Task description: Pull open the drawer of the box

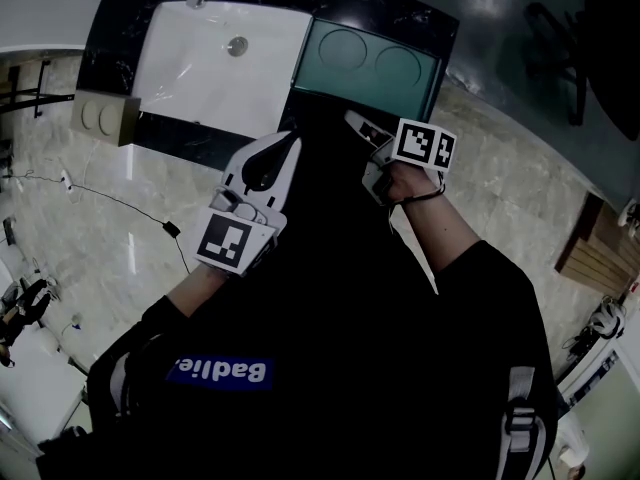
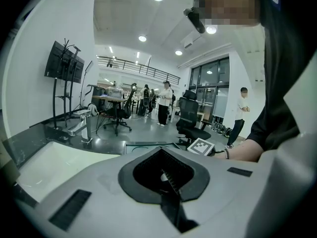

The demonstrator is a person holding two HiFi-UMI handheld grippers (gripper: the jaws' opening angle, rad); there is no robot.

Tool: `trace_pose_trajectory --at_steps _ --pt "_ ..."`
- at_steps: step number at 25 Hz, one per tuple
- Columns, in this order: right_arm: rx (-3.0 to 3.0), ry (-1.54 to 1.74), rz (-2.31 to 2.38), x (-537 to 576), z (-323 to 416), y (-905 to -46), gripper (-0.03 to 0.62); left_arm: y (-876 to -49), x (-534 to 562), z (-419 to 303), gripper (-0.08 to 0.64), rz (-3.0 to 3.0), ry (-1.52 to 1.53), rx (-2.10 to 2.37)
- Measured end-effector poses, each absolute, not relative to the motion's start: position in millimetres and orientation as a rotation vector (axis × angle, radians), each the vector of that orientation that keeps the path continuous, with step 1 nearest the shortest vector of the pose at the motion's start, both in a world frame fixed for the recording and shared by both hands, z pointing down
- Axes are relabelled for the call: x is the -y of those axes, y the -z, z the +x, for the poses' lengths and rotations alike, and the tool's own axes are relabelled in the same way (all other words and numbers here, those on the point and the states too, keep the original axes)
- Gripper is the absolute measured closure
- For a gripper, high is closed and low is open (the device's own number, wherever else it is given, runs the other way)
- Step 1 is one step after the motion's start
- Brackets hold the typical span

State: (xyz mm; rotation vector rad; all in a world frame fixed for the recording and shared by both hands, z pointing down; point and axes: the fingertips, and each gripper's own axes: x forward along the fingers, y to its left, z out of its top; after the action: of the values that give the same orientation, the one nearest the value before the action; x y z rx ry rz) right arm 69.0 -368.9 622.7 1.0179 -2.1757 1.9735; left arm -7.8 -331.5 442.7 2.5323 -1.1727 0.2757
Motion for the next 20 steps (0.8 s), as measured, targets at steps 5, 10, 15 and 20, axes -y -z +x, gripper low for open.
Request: trace_pose_trajectory --at_steps 5,10,15,20 --pt "2.200 -1.965 1.012 369.1 65.3 -620.0 0.526 -441.5 329.7 -11.1 0.569 2.540 -0.262 1.179" --pt "2.200 -1.957 1.020 367.3 64.7 -620.0 0.526 -440.0 325.9 -14.7 0.569 2.542 -0.257 1.182" --pt "2.200 -1.953 0.998 359.3 62.3 -618.4 0.526 -437.8 321.7 -15.7 0.569 2.543 -0.253 1.188" --pt "2.194 -1.957 0.986 346.6 59.6 -618.6 0.528 -434.7 316.2 -14.0 0.569 2.552 -0.241 1.187"
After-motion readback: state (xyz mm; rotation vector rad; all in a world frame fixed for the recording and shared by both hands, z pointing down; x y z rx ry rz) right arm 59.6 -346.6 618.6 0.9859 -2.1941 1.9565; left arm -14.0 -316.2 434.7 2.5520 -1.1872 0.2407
